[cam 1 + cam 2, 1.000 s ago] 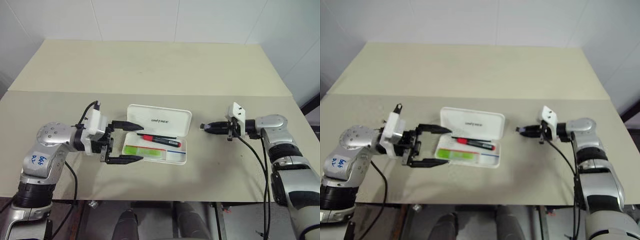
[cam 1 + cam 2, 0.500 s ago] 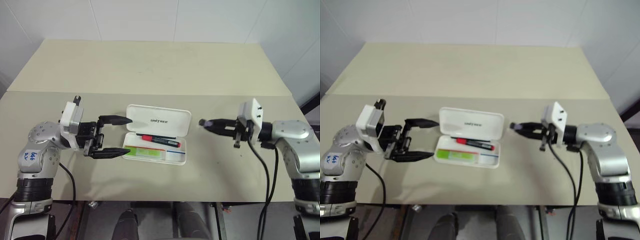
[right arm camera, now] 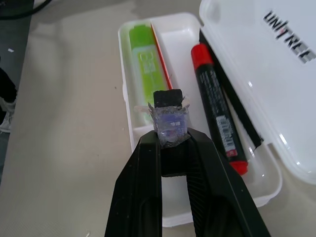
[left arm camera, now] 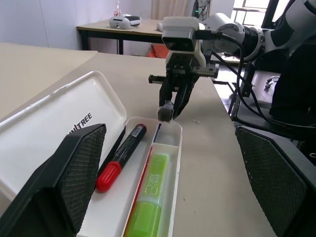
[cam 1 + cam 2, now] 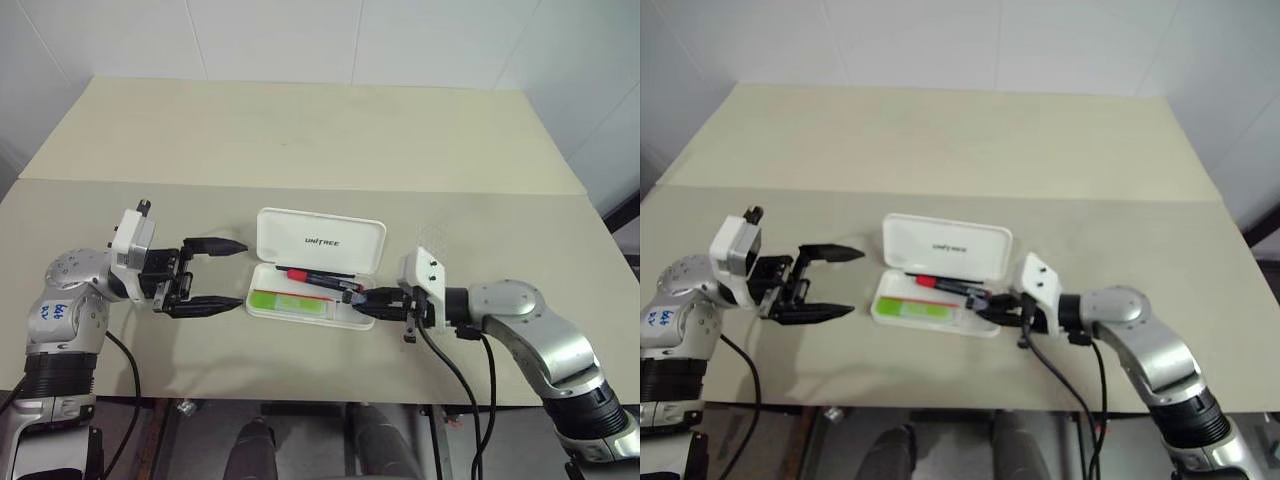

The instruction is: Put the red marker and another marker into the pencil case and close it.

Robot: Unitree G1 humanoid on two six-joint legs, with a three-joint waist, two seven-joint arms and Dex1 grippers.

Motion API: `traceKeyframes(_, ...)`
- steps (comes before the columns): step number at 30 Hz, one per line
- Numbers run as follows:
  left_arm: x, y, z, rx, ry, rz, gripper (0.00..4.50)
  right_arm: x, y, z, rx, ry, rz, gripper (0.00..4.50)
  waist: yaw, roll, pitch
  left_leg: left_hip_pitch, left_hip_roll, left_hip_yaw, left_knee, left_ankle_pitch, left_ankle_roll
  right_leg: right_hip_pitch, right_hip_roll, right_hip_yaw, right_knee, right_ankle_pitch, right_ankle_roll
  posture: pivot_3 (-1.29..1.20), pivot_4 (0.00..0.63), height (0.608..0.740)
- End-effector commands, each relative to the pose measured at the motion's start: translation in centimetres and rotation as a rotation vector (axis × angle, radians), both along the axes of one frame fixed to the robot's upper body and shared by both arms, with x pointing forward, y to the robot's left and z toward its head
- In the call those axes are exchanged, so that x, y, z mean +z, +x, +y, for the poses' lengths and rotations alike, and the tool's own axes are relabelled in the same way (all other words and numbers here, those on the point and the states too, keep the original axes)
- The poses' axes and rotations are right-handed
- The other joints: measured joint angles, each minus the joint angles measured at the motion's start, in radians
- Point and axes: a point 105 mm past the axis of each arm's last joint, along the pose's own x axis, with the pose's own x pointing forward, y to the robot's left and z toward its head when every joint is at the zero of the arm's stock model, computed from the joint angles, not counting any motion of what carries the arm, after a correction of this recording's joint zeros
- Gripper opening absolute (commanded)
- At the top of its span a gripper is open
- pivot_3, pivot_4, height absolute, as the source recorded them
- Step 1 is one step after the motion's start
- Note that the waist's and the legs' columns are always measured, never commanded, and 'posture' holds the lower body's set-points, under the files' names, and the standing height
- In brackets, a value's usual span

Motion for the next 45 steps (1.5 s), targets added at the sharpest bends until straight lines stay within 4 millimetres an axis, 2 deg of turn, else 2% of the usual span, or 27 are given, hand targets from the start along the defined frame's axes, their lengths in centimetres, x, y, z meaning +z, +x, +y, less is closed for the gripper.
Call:
traceKeyframes(1, 0.2, -0.6, 0.3, -0.017, 0.032, -0.031, 4.50, 0.4, 0.0, 0.4, 0.028, 0.001, -0.030, 0.34, 0.000, 0.000, 0.000, 0.000, 0.000, 0.000, 0.000, 0.000, 0.000, 0.000, 0.000, 0.000, 0.000, 0.000, 0.000, 0.00, 0.150, 0.740)
traceKeyframes(5, 0.1, -0.8, 0.3, -0.002, 0.034, -0.033, 4.50, -0.2, 0.4, 0.3, 0.021, -0.018, -0.025, 0.34, -0.001, 0.000, 0.000, 0.000, 0.000, 0.000, -0.001, 0.000, 0.000, -0.001, 0.000, 0.000, 0.000, 0.001, 0.002, 0.00, 0.150, 0.740)
traceKeyframes(10, -0.2, -0.7, 0.3, 0.018, 0.049, -0.030, 4.50, -0.2, 0.5, 0.0, 0.027, -0.045, -0.017, 2.03, -0.001, 0.000, 0.000, 0.000, 0.000, 0.000, -0.001, 0.000, 0.000, -0.001, 0.000, 0.000, 0.000, 0.001, 0.002, 0.00, 0.150, 0.740)
traceKeyframes(17, -0.4, -0.2, 0.1, 0.035, 0.055, -0.043, 4.50, 0.8, 0.1, -0.2, 0.041, -0.040, -0.032, 4.48, -0.001, 0.000, 0.000, 0.000, 0.000, 0.000, -0.001, 0.000, 0.000, -0.001, 0.000, 0.000, 0.000, 0.001, 0.002, 0.00, 0.150, 0.740)
traceKeyframes(20, -0.2, 0.4, 0.0, 0.054, 0.048, -0.068, 4.50, 1.6, 0.0, -0.4, 0.043, -0.018, -0.051, 4.48, 0.000, 0.000, 0.000, 0.000, 0.000, 0.000, -0.001, 0.000, 0.000, -0.001, 0.000, 0.000, 0.000, 0.001, 0.002, 0.00, 0.150, 0.740)
traceKeyframes(22, 0.3, 1.0, -0.1, 0.071, 0.035, -0.098, 4.50, 3.6, -0.5, -0.4, 0.074, 0.101, -0.109, 4.48, 0.004, 0.000, 0.000, 0.000, 0.000, 0.000, -0.001, 0.000, 0.000, -0.001, 0.000, 0.000, 0.000, 0.001, 0.002, 0.00, 0.150, 0.740)
traceKeyframes(26, 0.7, 2.2, -0.2, 0.107, 0.025, -0.128, 4.50, 6.1, -1.5, -1.5, 0.090, 0.296, -0.150, 4.48, 0.007, 0.000, 0.000, -0.001, 0.000, 0.000, -0.001, 0.000, 0.000, 0.000, 0.000, 0.000, -0.001, 0.002, 0.003, 0.00, 0.150, 0.740)
traceKeyframes(30, 1.1, 3.4, -0.3, 0.116, 0.021, -0.147, 4.50, 5.7, -2.2, -3.9, 0.082, 0.303, -0.146, 4.48, 0.013, 0.000, 0.000, -0.001, 0.000, 0.000, -0.002, 0.000, 0.000, 0.000, 0.000, 0.000, -0.002, 0.004, 0.008, 0.00, 0.150, 0.740)
traceKeyframes(34, 1.8, 4.9, -0.3, 0.142, 0.013, -0.179, 4.50, 5.9, -2.2, -5.6, 0.056, 0.297, -0.167, 4.48, 0.021, 0.000, 0.000, 0.000, 0.000, 0.000, -0.002, 0.000, 0.000, 0.000, 0.000, 0.000, -0.002, 0.004, 0.008, 0.00, 0.150, 0.740)
traceKeyframes(38, 3.3, 6.7, -0.4, 0.166, -0.041, -0.195, 3.64, 5.9, -1.5, -6.9, 0.009, 0.254, -0.197, 4.50, 0.023, 0.000, 0.000, -0.001, 0.000, 0.000, 0.000, 0.000, 0.000, 0.000, 0.000, 0.000, -0.002, 0.003, 0.005, 0.00, 0.150, 0.740)
traceKeyframes(45, 4.0, 7.7, -1.1, 0.116, -0.053, -0.202, 1.28, 6.0, -1.4, -7.4, -0.036, 0.255, -0.231, 4.50, 0.022, 0.000, 0.000, -0.001, 0.000, 0.000, -0.003, 0.000, 0.000, 0.000, 0.000, 0.000, -0.003, 0.005, 0.009, 0.00, 0.150, 0.740)
